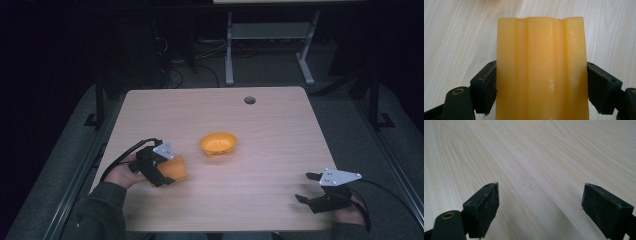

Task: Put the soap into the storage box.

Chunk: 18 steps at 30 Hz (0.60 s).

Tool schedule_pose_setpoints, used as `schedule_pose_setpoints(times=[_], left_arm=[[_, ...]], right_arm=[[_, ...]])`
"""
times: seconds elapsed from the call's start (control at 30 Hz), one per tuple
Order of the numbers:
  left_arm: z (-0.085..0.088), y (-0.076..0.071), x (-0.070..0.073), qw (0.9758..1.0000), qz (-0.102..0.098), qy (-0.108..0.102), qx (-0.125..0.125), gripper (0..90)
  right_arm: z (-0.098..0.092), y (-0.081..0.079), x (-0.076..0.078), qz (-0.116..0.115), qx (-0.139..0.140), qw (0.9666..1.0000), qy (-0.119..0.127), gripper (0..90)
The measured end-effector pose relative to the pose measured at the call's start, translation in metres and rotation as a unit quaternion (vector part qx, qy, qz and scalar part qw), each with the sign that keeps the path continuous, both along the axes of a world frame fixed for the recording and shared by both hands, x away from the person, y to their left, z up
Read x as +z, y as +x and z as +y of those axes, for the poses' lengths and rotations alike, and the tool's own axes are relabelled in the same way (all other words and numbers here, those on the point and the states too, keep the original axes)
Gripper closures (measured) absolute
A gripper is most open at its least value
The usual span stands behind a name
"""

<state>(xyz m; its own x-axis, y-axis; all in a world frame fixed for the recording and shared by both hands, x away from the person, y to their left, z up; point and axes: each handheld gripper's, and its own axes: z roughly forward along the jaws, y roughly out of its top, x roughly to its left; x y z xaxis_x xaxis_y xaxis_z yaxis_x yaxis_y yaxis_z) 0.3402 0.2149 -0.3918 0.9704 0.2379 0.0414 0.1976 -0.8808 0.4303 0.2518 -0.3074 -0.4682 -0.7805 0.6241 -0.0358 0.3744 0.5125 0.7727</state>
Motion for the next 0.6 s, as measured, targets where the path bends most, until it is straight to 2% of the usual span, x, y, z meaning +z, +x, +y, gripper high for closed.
schedule_pose_setpoints(times=[0.4, 0.6], left_arm=[[-0.007, 0.009, 0.008, 1.0000, -0.002, -0.002, -0.009, 20.9], [-0.012, 0.014, 0.011, 0.9999, -0.004, 0.004, -0.016, 21.0]], right_arm=[[-0.001, -0.001, 0.001, -0.001, -0.004, 1.0000, 0.000, 14.0], [-0.002, -0.001, 0.001, -0.005, -0.003, 1.0000, -0.001, 14.0]])
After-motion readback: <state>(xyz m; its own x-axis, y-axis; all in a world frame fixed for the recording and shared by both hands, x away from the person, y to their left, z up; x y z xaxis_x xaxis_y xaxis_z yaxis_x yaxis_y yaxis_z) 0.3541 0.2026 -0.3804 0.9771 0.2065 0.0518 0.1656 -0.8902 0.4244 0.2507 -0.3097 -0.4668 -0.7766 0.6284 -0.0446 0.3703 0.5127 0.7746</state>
